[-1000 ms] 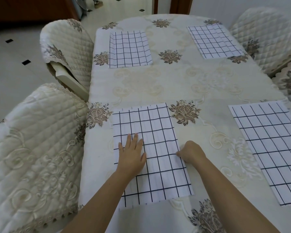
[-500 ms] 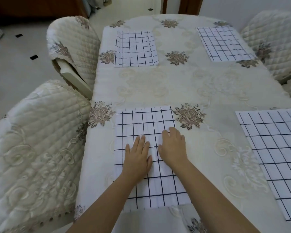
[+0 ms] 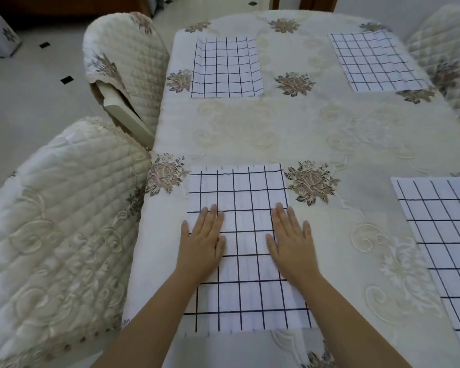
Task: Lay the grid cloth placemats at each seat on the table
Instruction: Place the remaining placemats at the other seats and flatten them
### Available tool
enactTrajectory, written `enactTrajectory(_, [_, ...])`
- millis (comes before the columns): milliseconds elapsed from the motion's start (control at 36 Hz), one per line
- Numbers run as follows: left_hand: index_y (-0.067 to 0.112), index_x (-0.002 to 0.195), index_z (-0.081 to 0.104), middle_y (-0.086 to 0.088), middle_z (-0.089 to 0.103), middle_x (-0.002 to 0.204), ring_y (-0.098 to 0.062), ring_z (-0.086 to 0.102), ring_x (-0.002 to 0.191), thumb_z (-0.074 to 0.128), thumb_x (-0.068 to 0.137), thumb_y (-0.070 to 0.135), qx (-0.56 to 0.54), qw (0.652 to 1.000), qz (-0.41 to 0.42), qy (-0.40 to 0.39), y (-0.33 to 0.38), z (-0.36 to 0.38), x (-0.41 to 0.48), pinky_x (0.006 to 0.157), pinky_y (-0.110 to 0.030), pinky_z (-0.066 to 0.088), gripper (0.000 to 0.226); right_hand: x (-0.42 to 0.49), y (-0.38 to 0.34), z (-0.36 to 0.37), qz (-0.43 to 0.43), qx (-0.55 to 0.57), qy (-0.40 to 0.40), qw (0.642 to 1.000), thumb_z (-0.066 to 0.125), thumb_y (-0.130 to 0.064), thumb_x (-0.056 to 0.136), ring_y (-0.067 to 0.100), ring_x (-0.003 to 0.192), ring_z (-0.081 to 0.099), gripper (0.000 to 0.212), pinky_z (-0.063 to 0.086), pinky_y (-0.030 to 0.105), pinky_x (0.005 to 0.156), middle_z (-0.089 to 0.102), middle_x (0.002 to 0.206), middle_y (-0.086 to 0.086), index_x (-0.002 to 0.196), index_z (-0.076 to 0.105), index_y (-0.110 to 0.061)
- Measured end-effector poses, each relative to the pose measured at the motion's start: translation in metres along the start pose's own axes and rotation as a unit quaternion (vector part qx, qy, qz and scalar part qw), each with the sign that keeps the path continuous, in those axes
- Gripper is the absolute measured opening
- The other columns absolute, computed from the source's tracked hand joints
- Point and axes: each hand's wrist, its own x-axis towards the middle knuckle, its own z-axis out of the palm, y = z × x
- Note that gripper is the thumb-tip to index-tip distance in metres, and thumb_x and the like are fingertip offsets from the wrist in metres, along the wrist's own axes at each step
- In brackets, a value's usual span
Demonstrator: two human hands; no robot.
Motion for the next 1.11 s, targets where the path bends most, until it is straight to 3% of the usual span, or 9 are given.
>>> enactTrajectory(111, [0.017,0.130,0.053,-0.006,0.053,0.137,-0.025,0.051,0.126,0.035,0.085,0.036,0.029,0.999,0.005,0.037,-0.009,0.001,0.010,0.089,-0.058,0.044,0.051,0.010,0.002,-0.006,0.003,-0.013,0.027,1.000,0.032,-0.033,0.088,0.028,0.129,0.048,0.056,0.042,0.055,0.095,0.049,0.140,0.012,0.132,0.050,-0.004])
enactTrajectory(250, [0.012,0.079,0.065,-0.010,0.065,0.091,-0.030,0.060,0.085,0.047,0.082,0.022,0.037,0.984,0.035,0.170,-0.003,-0.010,0.044,0.088,-0.051,0.045,0.021,0.043,-0.012,-0.017,-0.014,-0.009,0.126,0.992,0.042,-0.019,0.078,0.032,0.091,0.064,0.031,0.044,0.048,0.092,0.064,0.096,0.014,0.090,0.065,-0.003])
enactTrajectory(389, [0.007,0.058,0.059,-0.013,0.061,0.080,-0.032,0.059,0.085,0.072,0.062,0.009,0.071,0.987,0.075,0.119,0.010,-0.017,0.084,0.073,-0.040,0.050,0.013,0.081,-0.040,-0.014,-0.063,0.020,0.041,0.997,0.047,-0.013,0.073,0.034,0.103,0.063,0.033,0.054,0.045,0.084,0.065,0.111,0.018,0.097,0.065,-0.001])
enactTrajectory(500, [0.000,0.087,0.054,-0.024,0.064,0.089,-0.035,0.063,0.076,0.061,0.072,0.001,0.031,0.986,0.114,0.116,0.007,-0.005,0.095,0.051,-0.034,0.050,0.017,0.093,-0.056,-0.007,-0.109,0.052,-0.037,0.992,0.019,-0.024,0.081,0.033,0.132,0.043,0.062,0.040,0.050,0.102,0.047,0.141,0.016,0.128,0.052,-0.001])
enactTrajectory(639, [0.002,0.110,0.063,-0.016,0.064,0.119,-0.031,0.066,0.096,0.042,0.075,0.015,0.052,0.986,0.091,0.126,-0.003,0.002,0.092,0.067,-0.035,0.052,0.042,0.093,-0.039,-0.006,-0.089,0.031,-0.043,0.995,0.017,-0.040,0.091,0.023,0.143,0.024,0.062,0.021,0.053,0.112,0.027,0.154,0.001,0.144,0.033,-0.013])
enactTrajectory(750, [0.012,0.126,0.058,-0.012,0.053,0.137,-0.032,0.053,0.123,0.035,0.081,0.030,0.029,0.998,0.016,0.054,-0.014,-0.001,0.089,0.087,-0.061,0.044,0.054,0.097,-0.014,-0.004,-0.044,-0.004,-0.054,0.998,0.001,-0.051,0.088,0.016,0.147,-0.006,0.069,0.000,0.046,0.117,-0.008,0.158,-0.006,0.150,0.000,-0.021])
enactTrajectory(917, [0.025,0.149,0.017,0.001,0.007,0.159,-0.019,0.005,0.147,-0.001,0.077,0.055,-0.016,0.993,-0.114,-0.029,-0.026,-0.009,0.084,0.113,-0.055,0.009,0.080,0.095,0.015,-0.014,0.018,-0.012,-0.049,0.999,0.008,-0.045,0.091,0.015,0.146,-0.008,0.065,0.001,0.050,0.116,-0.010,0.158,-0.005,0.150,-0.003,-0.021])
enactTrajectory(1056, [0.022,0.150,0.003,-0.001,-0.007,0.159,-0.017,-0.007,0.146,0.022,0.099,0.040,-0.024,0.986,-0.148,-0.069,-0.032,-0.016,0.067,0.115,-0.053,0.002,0.058,0.085,0.021,-0.021,0.064,0.007,-0.044,0.997,0.024,-0.035,0.100,0.012,0.146,-0.005,0.057,0.001,0.052,0.115,-0.003,0.159,-0.004,0.150,0.002,-0.017])
enactTrajectory(1111, [0.015,0.150,0.009,-0.009,0.002,0.158,-0.025,0.002,0.146,0.018,0.097,0.040,-0.023,0.982,-0.174,-0.068,-0.029,-0.020,0.054,0.112,-0.057,0.011,0.060,0.079,0.020,-0.028,0.082,0.067,-0.032,0.994,0.028,-0.031,0.100,0.014,0.147,0.000,0.057,0.001,0.048,0.117,0.003,0.159,0.001,0.150,0.006,-0.013])
